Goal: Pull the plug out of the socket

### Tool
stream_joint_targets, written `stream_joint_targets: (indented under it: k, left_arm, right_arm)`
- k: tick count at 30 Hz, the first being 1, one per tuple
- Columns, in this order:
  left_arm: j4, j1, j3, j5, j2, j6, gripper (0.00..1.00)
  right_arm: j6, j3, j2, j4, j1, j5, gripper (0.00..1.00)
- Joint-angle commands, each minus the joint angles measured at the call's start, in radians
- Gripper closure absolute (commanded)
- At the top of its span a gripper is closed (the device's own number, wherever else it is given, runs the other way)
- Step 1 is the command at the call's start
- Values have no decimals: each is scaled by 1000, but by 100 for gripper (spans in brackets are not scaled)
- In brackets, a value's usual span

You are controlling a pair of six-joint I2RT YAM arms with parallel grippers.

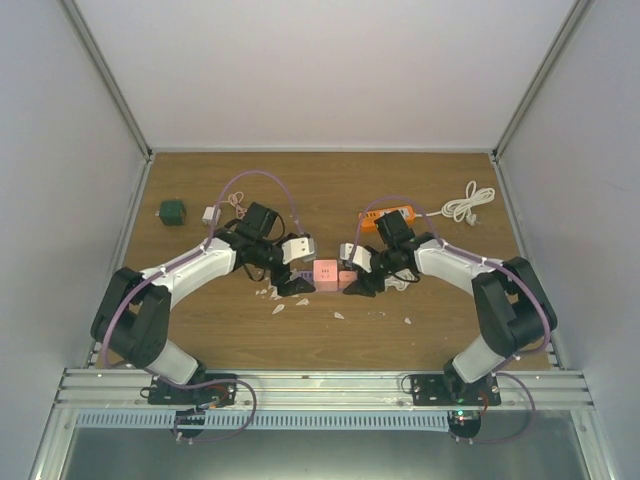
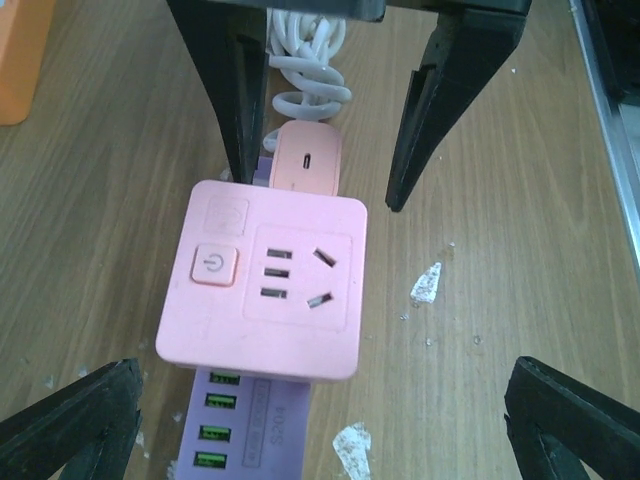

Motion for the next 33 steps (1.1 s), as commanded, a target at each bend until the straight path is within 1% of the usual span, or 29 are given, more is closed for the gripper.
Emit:
stream_joint_targets:
  k: [1,6,7,9,15,21,24,33]
  left_arm:
    - [107,-20,-12,7,33,20,1]
    - [155,-40,-12,-8,64,26,1]
    - [159,-44,-8,-8,74,26,1]
    - [165,-53,-1,-8,92,27,2]
    - [208,-73,0,-17,130,29,3]
    - [244,-76,0,-21,158,24,6]
    - [251,-80,4,-27,167,25,10]
    - [280,-81,2,-19,134,12,30]
  right_arm:
    - [17,-2,23,56,-3,-13,32]
    - [4,2,55,71,-3,-23,32]
    - [3,2,60,75,-3,-21,33]
    - [7,3,71,90,-3,-13,40]
    - [13,11,89,110,-2,-8,52]
    - [-1,4,93,115,5,16,60]
    - [-16,-2,89,109,9,22,64]
    - [-85,-22,92,62,10,48,79]
